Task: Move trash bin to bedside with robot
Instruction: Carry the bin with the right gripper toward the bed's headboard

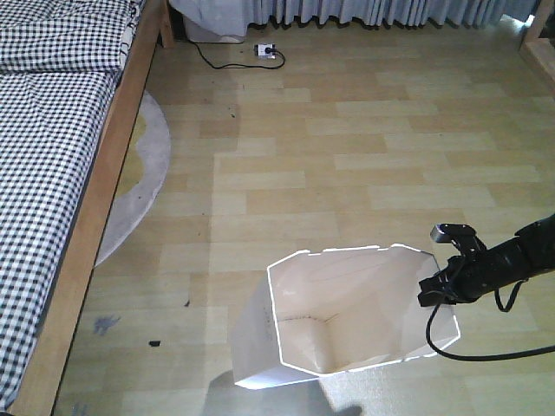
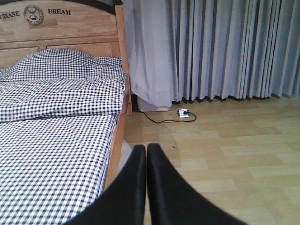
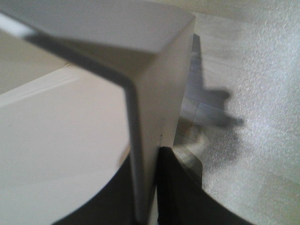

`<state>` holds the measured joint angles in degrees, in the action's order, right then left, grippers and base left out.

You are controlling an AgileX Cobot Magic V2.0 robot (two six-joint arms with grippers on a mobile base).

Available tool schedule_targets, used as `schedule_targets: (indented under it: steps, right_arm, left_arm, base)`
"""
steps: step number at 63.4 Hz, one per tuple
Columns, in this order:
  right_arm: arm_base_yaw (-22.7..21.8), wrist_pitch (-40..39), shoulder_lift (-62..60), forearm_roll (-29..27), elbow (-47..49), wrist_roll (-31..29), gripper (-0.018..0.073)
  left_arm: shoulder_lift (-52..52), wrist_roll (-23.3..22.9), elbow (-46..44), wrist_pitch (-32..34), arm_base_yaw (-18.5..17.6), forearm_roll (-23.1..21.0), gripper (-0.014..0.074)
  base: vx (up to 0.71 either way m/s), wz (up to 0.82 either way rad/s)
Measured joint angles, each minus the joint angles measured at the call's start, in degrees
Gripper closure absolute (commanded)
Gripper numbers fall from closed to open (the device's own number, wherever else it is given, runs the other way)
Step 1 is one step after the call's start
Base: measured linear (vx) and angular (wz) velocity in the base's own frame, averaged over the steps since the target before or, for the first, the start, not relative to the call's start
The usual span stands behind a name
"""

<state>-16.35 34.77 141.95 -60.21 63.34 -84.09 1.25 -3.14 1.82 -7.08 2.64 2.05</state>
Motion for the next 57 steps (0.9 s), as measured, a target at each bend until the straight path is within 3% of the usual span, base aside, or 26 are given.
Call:
schedule_targets:
  steps: [57]
  right_arm:
    - [0.0,0.0,0.0,0.0,0.0,0.0,0.0564]
  left_arm:
    - [0.0,0.0,0.0,0.0,0.0,0.0,0.0603]
  base:
    - [0.26,0.01]
